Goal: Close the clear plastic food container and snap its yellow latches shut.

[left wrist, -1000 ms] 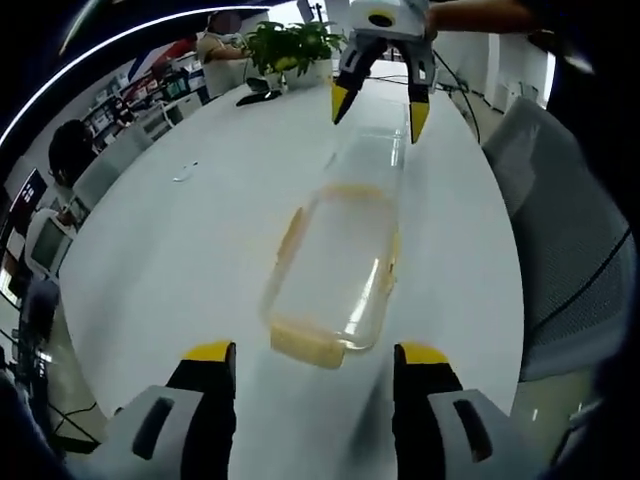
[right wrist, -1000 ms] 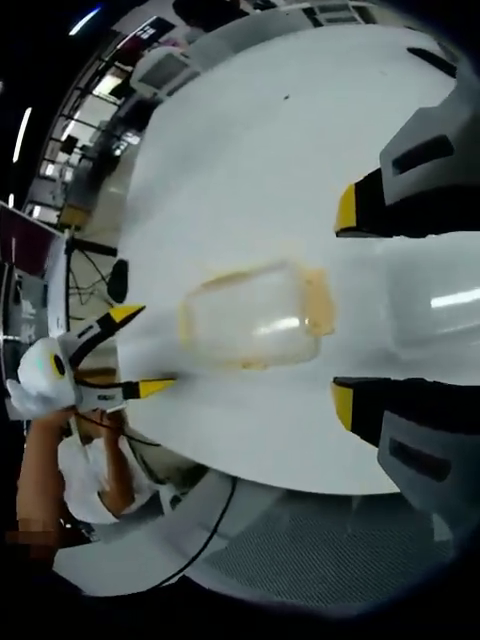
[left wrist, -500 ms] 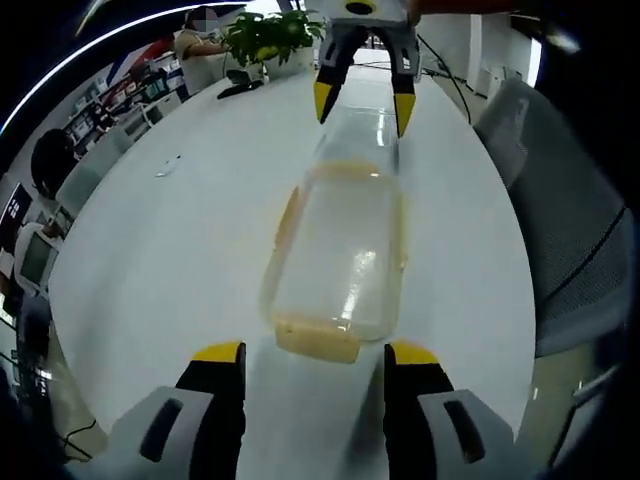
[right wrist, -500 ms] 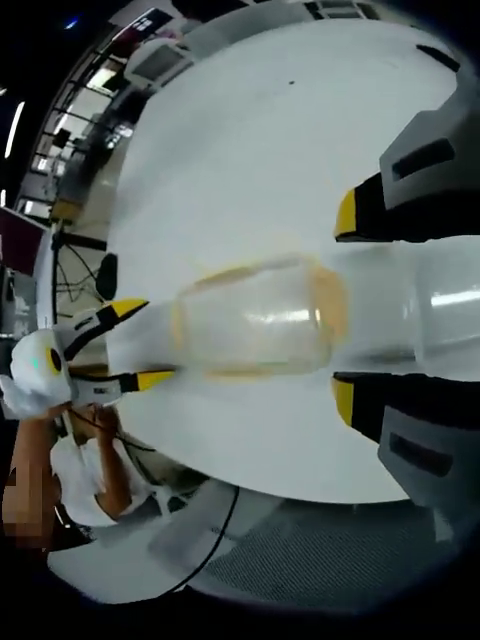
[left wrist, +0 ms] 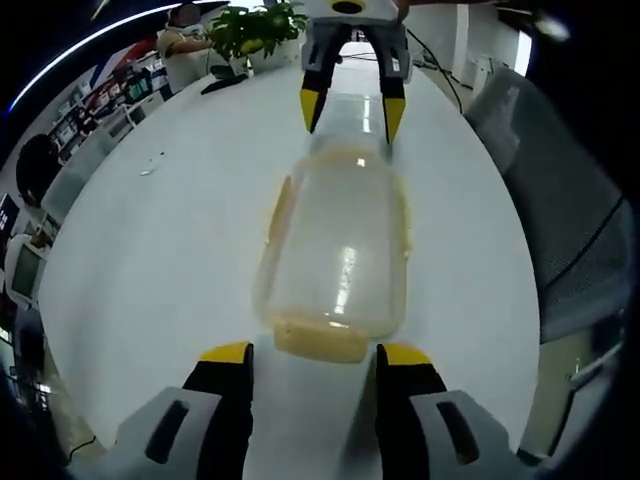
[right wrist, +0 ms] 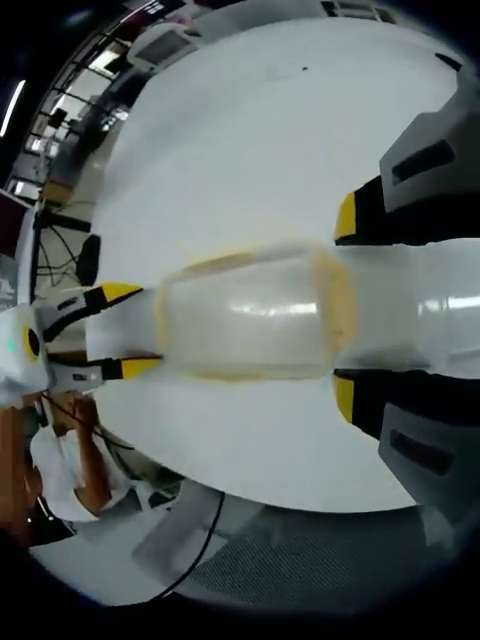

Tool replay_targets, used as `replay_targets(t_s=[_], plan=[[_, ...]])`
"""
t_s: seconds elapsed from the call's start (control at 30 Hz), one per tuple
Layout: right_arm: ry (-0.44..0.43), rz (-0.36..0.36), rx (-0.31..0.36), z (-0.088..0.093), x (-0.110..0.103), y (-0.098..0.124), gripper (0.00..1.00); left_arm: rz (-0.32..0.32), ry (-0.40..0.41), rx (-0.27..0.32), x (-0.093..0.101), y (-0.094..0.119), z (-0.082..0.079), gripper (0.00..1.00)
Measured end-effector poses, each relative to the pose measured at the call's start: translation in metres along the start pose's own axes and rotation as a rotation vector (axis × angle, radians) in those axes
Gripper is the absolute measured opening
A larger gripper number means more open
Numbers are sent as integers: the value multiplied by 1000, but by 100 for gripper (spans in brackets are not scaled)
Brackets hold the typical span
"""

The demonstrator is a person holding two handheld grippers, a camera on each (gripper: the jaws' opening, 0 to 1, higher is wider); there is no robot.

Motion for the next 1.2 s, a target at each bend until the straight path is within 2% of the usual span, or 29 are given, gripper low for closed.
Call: replay_targets(t_s=[0.27, 0.6, 1.03, 1.2], plan=[[10, -9, -31, 2, 3, -7, 45, 22, -24, -3, -3, -7, -2, 40], [45, -10, -81, 5, 3, -20, 45, 74, -27, 7, -9, -13, 4, 38], [53, -33, -96, 7, 4, -25, 42, 166, -88, 10, -11, -19, -1, 35], [72, -44, -111, 4, 4, -26, 41, 178, -103, 13, -13, -20, -4, 35]])
Point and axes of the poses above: the point that each gripper's makers call its tool centre point, and the gripper's own axes: y roughly backward along the fingers, x roughly to its right, z roughly out of its underside, the point moved 10 cm from there along y, roughly backward along the fingers, and after that the axes turned 2 degrees about -z, right-handed, at the moved point
